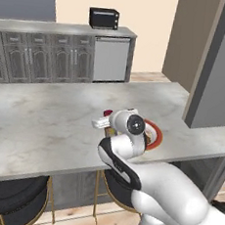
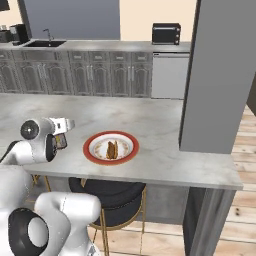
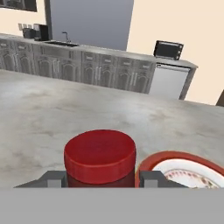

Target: Move the hot dog bun to the plate on the dining table and place the condiment next to that plate. Then navigate to the fridge and take the sausage and place it on the plate as well.

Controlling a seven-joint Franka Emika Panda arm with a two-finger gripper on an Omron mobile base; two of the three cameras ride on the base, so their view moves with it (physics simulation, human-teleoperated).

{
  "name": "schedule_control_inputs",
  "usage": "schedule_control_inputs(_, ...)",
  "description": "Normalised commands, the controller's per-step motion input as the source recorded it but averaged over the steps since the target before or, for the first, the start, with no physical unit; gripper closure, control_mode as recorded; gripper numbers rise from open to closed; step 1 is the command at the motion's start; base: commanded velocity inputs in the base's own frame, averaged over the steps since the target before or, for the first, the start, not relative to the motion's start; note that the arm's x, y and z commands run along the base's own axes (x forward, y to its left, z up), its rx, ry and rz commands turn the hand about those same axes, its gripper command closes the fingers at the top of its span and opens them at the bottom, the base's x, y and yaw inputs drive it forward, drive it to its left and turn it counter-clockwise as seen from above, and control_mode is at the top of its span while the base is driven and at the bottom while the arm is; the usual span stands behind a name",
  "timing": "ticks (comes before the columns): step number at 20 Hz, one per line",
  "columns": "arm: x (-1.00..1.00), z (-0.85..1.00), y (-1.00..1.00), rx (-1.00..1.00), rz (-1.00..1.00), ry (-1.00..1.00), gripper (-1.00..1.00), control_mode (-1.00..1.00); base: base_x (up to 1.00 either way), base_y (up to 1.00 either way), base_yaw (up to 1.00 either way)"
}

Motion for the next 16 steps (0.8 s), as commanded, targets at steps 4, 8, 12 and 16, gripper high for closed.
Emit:
schedule_control_inputs(4, 0.32, -0.01, 0.0, 0.0, 0.0, -0.02, 1.0, -1.0, 0.0, 0.0, 0.0)
schedule_control_inputs(8, 0.38, -0.13, 0.0, 0.0, 0.0, 0.0, 1.0, -1.0, 0.0, 0.0, 0.0)
schedule_control_inputs(12, 0.26, -0.25, 0.0, 0.0, 0.0, 0.01, 1.0, -1.0, 0.0, 0.0, 0.0)
schedule_control_inputs(16, 0.21, -0.34, 0.02, 0.0, 0.0, 0.05, 1.0, -1.0, 0.0, 0.0, 0.0)
